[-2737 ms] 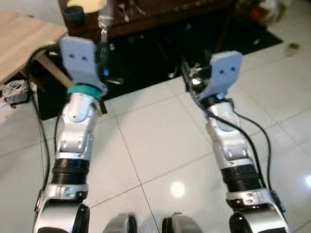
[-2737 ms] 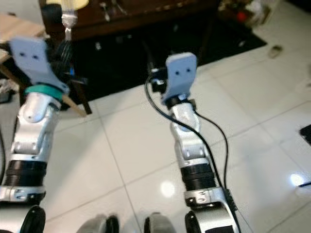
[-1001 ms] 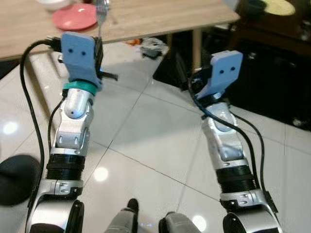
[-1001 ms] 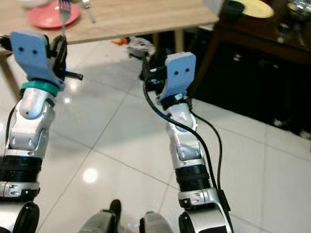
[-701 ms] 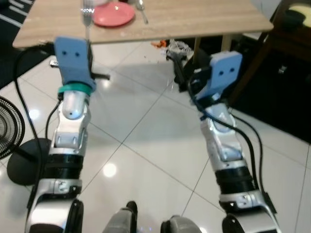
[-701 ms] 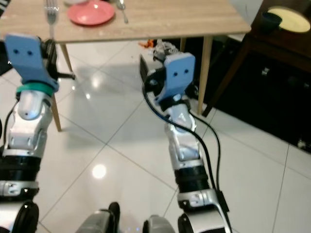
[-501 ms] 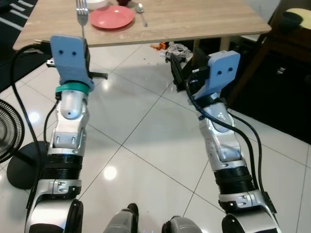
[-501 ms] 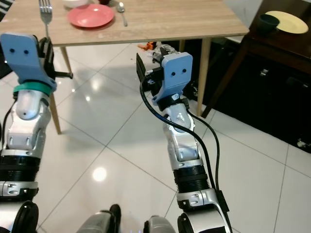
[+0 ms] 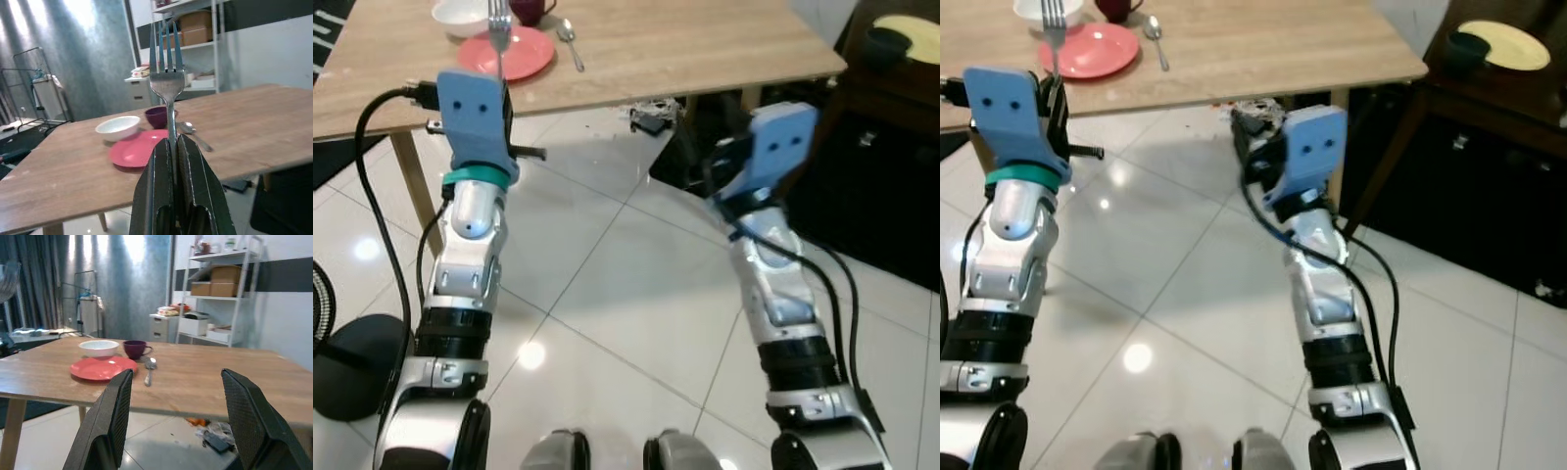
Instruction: Setting the table
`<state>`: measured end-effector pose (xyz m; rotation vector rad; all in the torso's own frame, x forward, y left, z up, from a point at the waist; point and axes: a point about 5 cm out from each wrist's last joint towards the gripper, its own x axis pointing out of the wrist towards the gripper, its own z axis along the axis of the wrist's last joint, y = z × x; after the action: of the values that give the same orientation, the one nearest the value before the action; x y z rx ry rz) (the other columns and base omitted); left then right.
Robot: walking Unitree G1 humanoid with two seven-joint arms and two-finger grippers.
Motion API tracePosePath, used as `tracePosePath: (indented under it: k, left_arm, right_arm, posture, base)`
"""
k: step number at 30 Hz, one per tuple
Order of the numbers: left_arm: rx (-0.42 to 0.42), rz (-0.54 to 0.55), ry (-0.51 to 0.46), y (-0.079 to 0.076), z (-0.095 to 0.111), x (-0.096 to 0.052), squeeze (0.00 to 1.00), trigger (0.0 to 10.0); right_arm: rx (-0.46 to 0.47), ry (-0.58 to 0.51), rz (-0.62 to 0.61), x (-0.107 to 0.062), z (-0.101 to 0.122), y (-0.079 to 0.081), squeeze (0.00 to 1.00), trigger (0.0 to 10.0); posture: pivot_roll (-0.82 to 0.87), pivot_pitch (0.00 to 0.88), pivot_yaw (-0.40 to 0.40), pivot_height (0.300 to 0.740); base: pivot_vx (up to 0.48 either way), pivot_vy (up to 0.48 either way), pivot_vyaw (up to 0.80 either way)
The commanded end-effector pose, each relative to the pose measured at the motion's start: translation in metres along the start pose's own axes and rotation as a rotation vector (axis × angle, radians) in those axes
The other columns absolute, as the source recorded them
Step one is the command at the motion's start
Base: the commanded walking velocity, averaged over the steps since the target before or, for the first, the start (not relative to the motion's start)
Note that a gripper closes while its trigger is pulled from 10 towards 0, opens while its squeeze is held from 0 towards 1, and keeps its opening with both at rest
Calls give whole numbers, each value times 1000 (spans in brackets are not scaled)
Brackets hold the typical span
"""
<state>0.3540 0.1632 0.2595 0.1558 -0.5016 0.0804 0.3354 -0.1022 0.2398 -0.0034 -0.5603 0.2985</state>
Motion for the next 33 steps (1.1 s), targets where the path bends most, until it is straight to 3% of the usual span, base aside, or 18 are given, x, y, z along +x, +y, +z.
tracePosePath:
  k: [1,9,21,26,33]
  left_arm:
    - [16,21,22,6,-5,-2,0,10000]
    - [17,21,23,6,-5,-2,0,10000]
    - [9,-35,33,1,-7,-2,0,10000]
    - [-9,-105,42,-6,-8,-4,0,10000]
    - [-18,-175,45,-13,-9,-5,0,10000]
  right_arm:
    - [16,6,20,-1,-2,6,0,10000]
    - [16,8,15,0,-3,6,0,10000]
    - [22,35,-71,1,-7,-6,0,10000]
    - [128,61,-165,1,-10,-19,0,10000]
    - [157,73,-236,1,-11,-29,0,10000]
  posture:
    - [-38,81,56,740]
    - [-37,81,56,740]
    - [-35,80,58,740]
    - [-32,77,61,740]
    - [-36,72,65,740]
  base:
    - [469,0,0]
    - [469,0,636]
    - [471,0,0]
    - [472,0,0]
    - [472,0,0]
